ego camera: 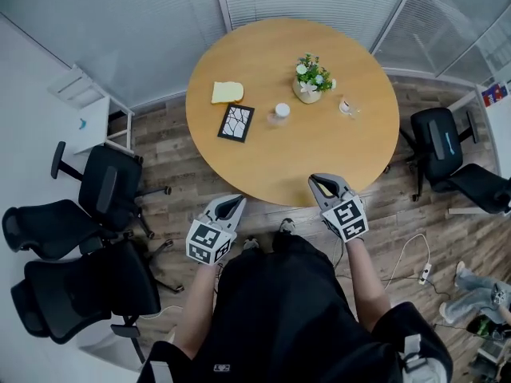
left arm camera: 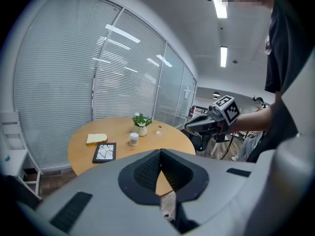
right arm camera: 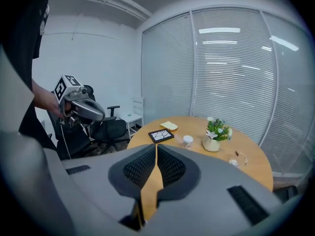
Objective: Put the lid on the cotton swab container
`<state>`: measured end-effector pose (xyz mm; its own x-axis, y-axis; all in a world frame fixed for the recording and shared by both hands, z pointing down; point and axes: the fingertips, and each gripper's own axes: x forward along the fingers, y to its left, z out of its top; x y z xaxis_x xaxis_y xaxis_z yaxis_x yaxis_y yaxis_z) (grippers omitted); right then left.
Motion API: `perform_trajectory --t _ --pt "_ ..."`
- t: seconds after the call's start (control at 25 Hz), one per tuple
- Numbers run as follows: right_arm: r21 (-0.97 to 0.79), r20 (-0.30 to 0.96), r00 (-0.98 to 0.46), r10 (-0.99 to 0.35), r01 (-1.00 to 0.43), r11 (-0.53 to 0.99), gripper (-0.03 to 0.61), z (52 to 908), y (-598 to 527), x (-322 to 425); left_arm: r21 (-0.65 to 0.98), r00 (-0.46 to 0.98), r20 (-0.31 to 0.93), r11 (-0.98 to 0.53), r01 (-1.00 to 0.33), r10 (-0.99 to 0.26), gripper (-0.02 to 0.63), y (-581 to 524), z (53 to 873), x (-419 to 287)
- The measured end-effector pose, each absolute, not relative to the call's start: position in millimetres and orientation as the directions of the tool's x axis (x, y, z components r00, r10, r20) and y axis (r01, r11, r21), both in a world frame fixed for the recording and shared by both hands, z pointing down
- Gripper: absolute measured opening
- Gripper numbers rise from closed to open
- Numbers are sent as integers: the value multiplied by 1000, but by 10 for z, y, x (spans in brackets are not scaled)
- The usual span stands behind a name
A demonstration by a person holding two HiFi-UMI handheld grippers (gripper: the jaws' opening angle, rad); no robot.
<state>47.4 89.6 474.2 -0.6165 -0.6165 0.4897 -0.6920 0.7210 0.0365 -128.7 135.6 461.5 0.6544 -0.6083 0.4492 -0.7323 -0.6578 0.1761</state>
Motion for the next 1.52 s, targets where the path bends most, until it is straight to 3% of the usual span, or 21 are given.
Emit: perform_trajectory --t 0.4,0.72,1.52 --pt "35 499 -659 -562 -633 773 9 4850 718 713 172 614 448 -611 -773 -650 6 1215 4657 -969" --pt "7 521 -631 -575 -670 743 9 5000 680 1044 177 630 464 -632 -754 -623 6 1081 4745 -765" --pt "26 606 -511 -610 -754 656 9 5243 84 869 272 777 462 -765 -584 -428 6 191 5085 -710"
